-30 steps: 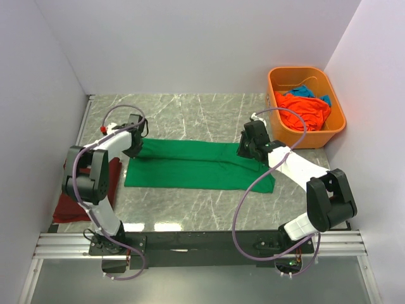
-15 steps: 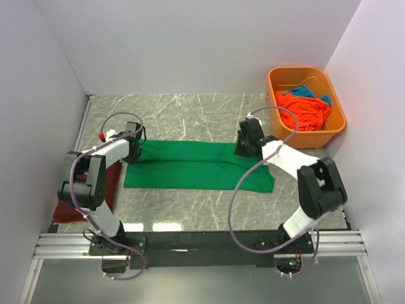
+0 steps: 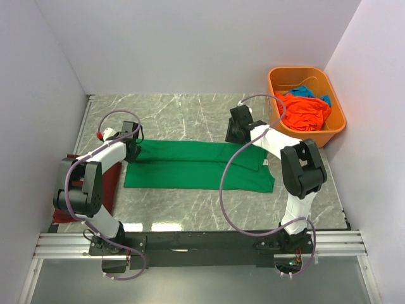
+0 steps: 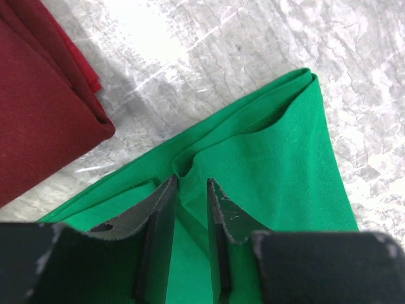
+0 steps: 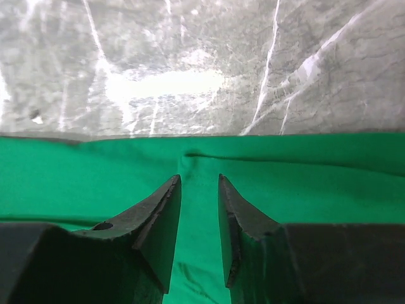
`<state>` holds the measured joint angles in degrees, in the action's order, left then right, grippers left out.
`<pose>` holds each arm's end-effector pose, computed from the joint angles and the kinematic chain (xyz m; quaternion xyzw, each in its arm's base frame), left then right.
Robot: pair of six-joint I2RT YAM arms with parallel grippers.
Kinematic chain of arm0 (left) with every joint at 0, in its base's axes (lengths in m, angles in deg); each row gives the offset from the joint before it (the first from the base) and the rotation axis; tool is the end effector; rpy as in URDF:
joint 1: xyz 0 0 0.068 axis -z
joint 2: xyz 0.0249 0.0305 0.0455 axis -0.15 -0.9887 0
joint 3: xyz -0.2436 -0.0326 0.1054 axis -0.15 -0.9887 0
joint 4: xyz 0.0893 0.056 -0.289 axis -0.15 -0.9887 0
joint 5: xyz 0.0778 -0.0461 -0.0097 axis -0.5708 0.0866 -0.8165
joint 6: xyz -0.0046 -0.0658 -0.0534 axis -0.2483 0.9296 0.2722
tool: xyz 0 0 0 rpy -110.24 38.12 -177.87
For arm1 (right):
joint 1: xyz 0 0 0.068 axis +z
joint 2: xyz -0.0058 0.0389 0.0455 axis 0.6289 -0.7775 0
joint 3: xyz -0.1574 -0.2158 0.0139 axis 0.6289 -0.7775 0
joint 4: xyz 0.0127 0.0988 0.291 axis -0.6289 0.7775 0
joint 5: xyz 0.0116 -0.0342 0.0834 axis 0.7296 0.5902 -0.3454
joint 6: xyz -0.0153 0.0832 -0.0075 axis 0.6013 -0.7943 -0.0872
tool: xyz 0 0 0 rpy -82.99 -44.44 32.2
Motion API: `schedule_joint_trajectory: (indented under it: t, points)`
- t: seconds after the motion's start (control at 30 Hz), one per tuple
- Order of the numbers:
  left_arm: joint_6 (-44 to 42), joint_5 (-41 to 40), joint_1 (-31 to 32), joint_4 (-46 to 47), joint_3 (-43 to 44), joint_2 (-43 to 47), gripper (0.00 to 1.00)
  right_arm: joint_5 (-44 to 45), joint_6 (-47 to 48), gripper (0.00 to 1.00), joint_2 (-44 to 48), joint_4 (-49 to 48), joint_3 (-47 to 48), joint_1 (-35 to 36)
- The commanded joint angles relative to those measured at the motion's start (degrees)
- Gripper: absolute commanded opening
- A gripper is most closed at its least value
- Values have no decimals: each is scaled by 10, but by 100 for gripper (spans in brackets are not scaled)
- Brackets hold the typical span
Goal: Fold and stack the t-shirts
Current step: Fold the tshirt
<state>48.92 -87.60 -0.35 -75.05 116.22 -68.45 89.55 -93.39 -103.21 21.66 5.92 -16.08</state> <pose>0.3650 -0.0204 0.1113 -0.5109 0.7992 0.0298 0.3153 0.4345 0.1766 0.1410 0.0602 0.9345 0.1151 0.3315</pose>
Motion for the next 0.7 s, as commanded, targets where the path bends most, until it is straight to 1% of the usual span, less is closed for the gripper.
schedule_joint_trajectory:
  t: [0.0,0.27,0.47,0.57,0.67]
  points:
    - [-8,12,-2,20,-3,12,31,5,6,38,-22,13,33,7]
    - [-12,15,-2,23,-2,8,29,13,-2,39,-65,17,66,24]
    - [-12,14,-2,21,-1,6,29,38,-8,38,-89,26,82,30]
    - [-12,15,-2,22,-2,5,28,59,-10,37,-91,32,82,33]
    - [-12,16,-2,22,-1,5,27,69,-11,30,-86,33,77,35]
